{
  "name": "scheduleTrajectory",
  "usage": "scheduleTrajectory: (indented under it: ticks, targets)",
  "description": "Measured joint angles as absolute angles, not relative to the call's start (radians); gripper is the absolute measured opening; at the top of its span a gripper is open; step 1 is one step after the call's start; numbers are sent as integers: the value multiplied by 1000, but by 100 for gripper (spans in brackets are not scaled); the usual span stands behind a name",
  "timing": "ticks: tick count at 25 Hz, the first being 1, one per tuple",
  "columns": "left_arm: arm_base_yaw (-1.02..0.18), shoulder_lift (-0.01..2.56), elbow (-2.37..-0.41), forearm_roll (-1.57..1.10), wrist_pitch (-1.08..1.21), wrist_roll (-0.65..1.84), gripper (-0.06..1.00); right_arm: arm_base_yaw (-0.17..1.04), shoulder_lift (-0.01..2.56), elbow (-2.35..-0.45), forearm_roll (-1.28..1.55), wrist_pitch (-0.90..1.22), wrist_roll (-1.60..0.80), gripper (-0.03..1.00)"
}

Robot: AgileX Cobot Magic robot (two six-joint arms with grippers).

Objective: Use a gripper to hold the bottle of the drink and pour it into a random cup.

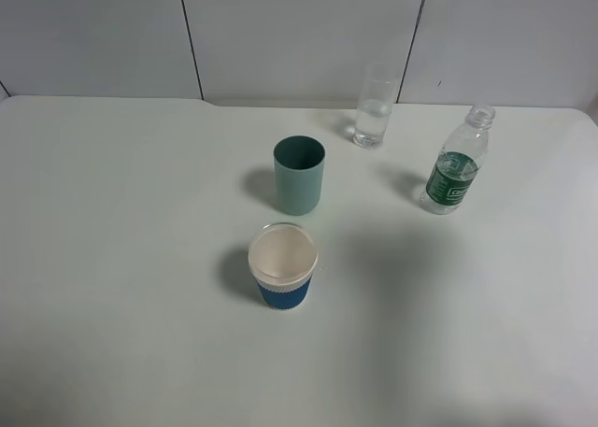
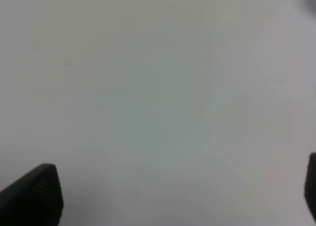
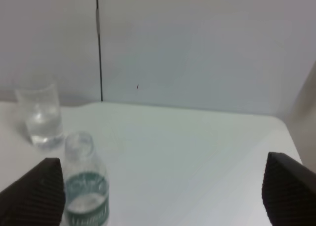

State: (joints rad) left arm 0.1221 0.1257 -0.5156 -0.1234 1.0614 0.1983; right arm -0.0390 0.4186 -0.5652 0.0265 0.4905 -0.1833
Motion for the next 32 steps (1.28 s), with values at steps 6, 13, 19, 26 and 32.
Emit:
scheduleTrajectory:
  ticks: [6, 13, 19, 26, 32]
  targets:
    - [122, 126, -516, -123, 1061, 198, 99, -39, 295, -593, 36, 664, -183, 79]
    - [122, 126, -516, -123, 1061, 198, 99, -39, 165, -593, 45, 816, -177, 79]
    - [122, 126, -516, -123, 1061, 198, 99, -39, 100, -593, 45, 927, -137, 79]
    - [122, 126, -516, -123, 1061, 198, 99, -39, 36, -533, 47, 992, -109, 79]
    - [122, 126, -516, -123, 1061, 198, 99, -39, -2, -510, 54, 1042, -101, 79]
